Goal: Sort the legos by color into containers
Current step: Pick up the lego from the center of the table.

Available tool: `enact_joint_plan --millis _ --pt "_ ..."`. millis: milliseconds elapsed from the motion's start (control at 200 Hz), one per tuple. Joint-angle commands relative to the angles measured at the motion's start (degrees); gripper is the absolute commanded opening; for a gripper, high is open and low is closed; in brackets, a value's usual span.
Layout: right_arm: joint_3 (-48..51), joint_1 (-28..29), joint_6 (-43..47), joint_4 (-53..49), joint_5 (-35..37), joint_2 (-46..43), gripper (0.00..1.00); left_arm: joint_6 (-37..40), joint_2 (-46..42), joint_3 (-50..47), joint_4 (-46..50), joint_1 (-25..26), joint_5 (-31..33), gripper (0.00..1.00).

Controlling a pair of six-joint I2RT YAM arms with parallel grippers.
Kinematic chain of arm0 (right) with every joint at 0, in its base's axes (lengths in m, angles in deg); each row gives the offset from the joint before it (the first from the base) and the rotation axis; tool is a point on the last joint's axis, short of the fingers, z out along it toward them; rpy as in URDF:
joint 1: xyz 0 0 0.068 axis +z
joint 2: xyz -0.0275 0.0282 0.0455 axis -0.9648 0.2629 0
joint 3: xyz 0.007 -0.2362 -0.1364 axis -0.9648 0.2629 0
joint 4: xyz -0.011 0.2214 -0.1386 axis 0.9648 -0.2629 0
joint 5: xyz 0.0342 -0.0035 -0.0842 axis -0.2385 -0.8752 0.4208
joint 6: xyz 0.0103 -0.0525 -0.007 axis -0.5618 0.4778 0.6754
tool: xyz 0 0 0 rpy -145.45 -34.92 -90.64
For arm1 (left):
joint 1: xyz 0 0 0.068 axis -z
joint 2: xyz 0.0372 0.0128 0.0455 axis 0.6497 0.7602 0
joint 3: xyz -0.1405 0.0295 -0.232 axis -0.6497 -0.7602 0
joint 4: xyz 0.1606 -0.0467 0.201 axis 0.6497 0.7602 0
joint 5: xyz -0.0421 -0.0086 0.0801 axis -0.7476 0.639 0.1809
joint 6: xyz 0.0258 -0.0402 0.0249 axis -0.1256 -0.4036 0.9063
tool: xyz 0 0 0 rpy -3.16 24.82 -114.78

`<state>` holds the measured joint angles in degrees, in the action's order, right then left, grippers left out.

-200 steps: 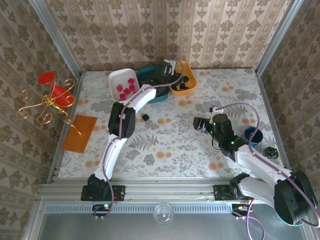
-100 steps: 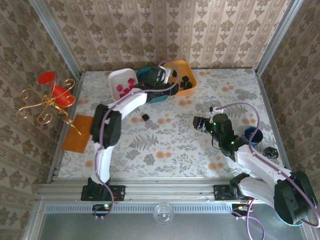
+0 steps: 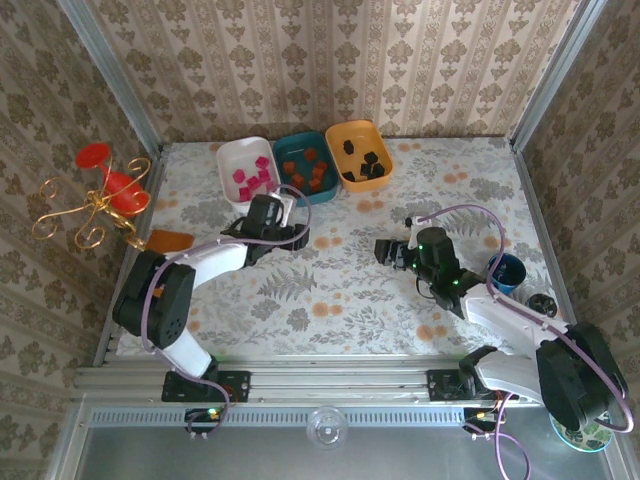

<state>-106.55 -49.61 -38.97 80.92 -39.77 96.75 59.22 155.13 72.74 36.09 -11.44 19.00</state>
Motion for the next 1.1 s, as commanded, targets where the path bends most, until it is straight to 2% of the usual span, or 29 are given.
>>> enact_joint_plan --millis 0,255,440,720,885,1095 --pt "-1.35 0.43 0.24 0.8 -0.7 0.62 0.8 2.52 2.79 1.7 -0.46 -0.86 -0.36 0.75" --pt "-1.31 0.43 0.87 -0.19 0.7 -0.34 0.8 7.21 11.36 10.04 3.62 -1.48 2.97 0.77" --pt "-1.65 0.43 0.91 -0.68 0.7 0.16 0.8 8.43 15.55 14.34 5.54 -1.63 1.58 0.78" --pt "-2.05 0.43 0.91 -1.05 0.97 1.27 0.8 8.58 17.65 14.12 6.6 -1.44 -0.85 0.76" --pt "-2.4 0.43 0.84 -1.23 0.82 2.02 0.8 8.89 16.23 12.12 6.73 -0.49 0.05 0.73" --pt "-2.4 0.43 0.77 -1.19 1.26 2.24 0.8 8.69 14.33 8.82 6.34 1.91 1.89 0.59"
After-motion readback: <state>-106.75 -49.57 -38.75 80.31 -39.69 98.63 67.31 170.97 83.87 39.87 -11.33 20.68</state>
